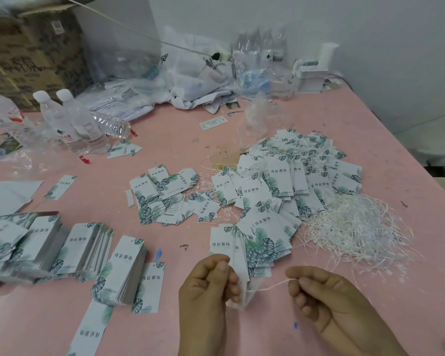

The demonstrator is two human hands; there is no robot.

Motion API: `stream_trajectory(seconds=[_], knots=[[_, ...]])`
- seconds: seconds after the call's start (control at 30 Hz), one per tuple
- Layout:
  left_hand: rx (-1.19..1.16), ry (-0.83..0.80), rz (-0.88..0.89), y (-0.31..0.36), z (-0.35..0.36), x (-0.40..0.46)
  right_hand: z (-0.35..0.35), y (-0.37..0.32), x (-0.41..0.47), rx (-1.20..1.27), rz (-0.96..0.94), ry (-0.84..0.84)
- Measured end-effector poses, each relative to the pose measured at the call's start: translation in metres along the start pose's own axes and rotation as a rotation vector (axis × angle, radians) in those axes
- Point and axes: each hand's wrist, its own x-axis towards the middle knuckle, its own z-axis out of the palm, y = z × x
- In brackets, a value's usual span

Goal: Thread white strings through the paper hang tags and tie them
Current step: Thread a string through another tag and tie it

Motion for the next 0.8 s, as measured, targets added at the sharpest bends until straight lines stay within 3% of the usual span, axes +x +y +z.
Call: stream_trajectory(seconds=[0.27,0.43,0.8], knots=[[0.146,-0.189,-0.068,0.001,0.005,-0.01,0.008,0.001,-0.001,-0.253,-0.208,0.026],[0.198,-0.259,-0.078,0.004,0.007,-0.014,0.016,0.001,-0.005,-0.346,-0.244,-0.009],[0.371,-0.312,0.074,0.003,0.009,-0.014,0.029,0.012,-0.004,-0.467,-0.337,0.028]])
